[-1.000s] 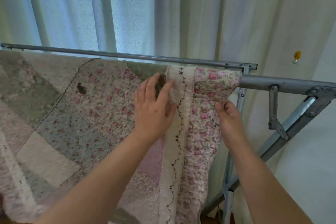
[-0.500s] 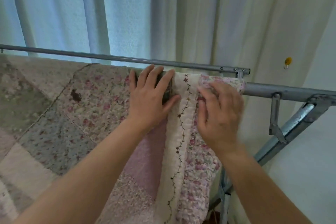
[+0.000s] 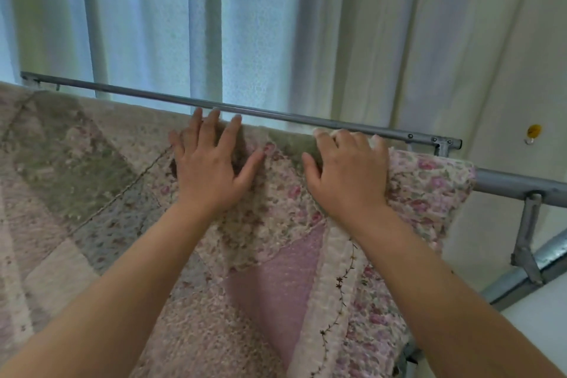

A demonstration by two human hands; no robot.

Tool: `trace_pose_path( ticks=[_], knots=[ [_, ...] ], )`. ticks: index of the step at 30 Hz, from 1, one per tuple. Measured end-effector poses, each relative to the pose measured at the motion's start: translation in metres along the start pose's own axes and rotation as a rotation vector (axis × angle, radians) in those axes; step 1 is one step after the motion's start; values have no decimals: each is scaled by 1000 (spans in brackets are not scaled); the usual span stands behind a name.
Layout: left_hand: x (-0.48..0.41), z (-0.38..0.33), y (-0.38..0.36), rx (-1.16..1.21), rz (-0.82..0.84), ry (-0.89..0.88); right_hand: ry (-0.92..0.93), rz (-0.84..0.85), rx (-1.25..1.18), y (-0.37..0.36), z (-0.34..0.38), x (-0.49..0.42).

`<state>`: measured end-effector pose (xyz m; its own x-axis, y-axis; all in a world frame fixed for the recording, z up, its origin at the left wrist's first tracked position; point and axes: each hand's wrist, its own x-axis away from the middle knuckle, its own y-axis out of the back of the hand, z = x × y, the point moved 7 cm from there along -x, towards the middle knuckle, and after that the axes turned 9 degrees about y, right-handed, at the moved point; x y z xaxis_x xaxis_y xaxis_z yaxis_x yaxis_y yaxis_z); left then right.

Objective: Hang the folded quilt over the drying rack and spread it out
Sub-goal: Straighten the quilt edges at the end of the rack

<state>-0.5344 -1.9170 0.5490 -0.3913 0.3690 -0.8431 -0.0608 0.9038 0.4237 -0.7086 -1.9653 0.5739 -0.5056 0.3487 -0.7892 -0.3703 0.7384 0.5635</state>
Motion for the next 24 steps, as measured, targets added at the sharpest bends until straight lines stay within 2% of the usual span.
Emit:
trace_pose_path(
  ticks=[6,13,19,24],
  knots=[
    [-35,94,2,68,80,129,-51,-53,45,-12,41,-21],
    [-54,153,7,70,177,-62,-223,-105,32,-26,78,-29],
    [-48,173,13,84,278,-196,-292,-4,78,-29,85,-28],
    [-40,180,17,73,376,-202,-328,95,41,-24,99,-17]
  ],
)
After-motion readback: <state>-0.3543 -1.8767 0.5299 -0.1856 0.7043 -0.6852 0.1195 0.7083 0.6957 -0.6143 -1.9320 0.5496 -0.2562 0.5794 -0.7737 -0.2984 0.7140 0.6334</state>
